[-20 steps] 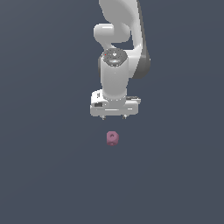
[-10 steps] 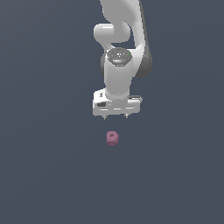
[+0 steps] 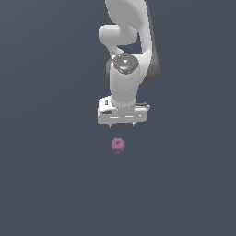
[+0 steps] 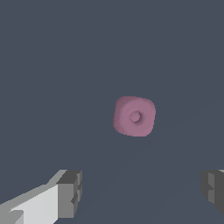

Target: Pick up the object and move it to a goal position.

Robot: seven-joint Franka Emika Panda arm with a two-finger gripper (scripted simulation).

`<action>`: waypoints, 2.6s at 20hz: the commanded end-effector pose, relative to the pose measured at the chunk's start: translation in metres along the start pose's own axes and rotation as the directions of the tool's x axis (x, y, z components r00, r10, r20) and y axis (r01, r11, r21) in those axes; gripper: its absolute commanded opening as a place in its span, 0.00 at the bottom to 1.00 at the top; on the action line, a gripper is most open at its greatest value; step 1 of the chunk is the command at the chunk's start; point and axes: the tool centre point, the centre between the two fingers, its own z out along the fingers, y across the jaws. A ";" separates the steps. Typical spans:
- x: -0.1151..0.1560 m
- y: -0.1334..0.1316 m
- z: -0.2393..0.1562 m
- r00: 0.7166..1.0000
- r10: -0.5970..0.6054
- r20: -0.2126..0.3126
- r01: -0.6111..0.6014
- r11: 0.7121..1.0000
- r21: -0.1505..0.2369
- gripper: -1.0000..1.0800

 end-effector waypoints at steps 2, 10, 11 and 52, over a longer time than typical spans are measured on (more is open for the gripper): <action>0.007 0.002 0.012 1.000 0.022 -0.003 -0.022 1.000 0.002 0.96; 0.029 0.011 0.055 0.995 0.101 -0.014 -0.101 0.995 0.008 0.96; 0.031 0.012 0.059 0.994 0.109 -0.015 -0.109 0.994 0.008 0.96; 0.041 0.016 0.124 0.989 0.143 -0.024 -0.143 0.990 0.010 0.00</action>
